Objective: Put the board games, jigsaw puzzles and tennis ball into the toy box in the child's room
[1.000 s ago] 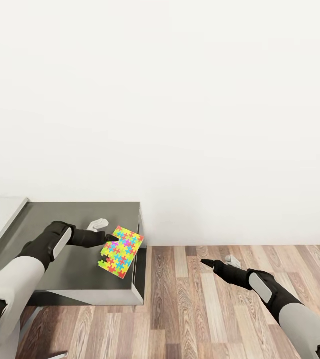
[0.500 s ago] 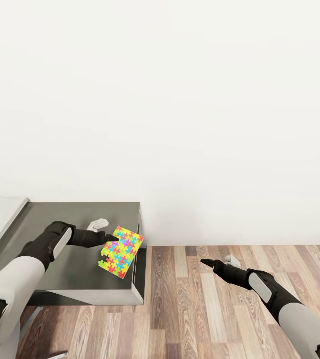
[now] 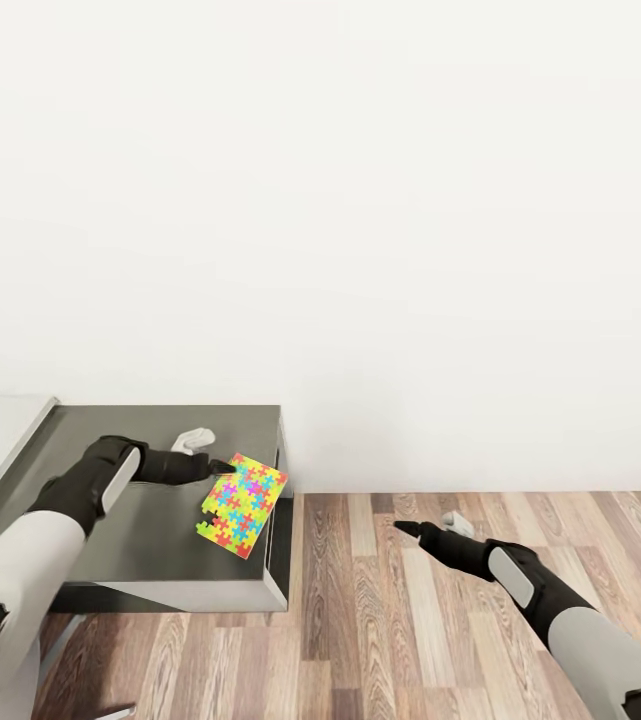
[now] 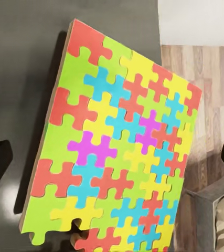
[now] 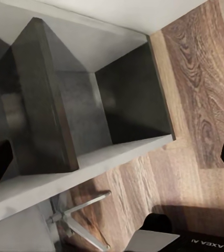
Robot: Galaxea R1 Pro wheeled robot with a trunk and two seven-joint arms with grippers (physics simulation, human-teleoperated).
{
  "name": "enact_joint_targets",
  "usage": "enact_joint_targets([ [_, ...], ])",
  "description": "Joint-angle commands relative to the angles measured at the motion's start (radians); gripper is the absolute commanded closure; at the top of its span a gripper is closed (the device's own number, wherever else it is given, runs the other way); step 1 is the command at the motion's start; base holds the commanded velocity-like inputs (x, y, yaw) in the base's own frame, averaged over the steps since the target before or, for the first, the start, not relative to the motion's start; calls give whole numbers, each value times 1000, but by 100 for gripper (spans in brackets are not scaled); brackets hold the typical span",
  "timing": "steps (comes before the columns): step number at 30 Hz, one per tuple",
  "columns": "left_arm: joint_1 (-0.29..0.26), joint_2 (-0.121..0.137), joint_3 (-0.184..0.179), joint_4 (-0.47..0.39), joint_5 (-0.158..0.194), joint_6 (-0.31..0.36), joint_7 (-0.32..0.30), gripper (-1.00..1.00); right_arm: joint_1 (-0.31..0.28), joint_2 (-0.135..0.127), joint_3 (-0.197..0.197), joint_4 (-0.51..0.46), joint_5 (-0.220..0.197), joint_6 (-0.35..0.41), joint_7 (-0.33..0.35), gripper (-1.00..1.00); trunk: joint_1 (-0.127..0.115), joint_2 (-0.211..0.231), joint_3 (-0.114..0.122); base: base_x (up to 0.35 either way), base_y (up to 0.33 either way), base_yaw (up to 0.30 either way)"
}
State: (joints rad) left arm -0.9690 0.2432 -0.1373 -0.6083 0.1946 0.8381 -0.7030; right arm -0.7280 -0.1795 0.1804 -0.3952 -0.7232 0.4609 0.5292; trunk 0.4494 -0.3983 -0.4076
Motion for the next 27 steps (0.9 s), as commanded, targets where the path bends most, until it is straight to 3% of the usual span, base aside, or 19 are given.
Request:
enact_joint_targets([
  [1,0,2,-5,-7,10,7,4,-100,-1,0,4,-1,-6,4,0,-100,1,-2,-2,0,0,0],
  [14,2,22,-4,-45,15,7,-14,-100,-1,4,6,-1,-5,3,-4,-100,1,-2,-2,0,0,0],
  [20,6,60,-4,-88,16,13,-91,-100,-1,5,7,-1,-5,2,-5,-100,1,-2,-2,0,0,0],
  [27,7,87,2,-101,19,19,-169,-100,-1,5,7,-1,-5,2,-5,-100,1,-2,-2,0,0,0],
])
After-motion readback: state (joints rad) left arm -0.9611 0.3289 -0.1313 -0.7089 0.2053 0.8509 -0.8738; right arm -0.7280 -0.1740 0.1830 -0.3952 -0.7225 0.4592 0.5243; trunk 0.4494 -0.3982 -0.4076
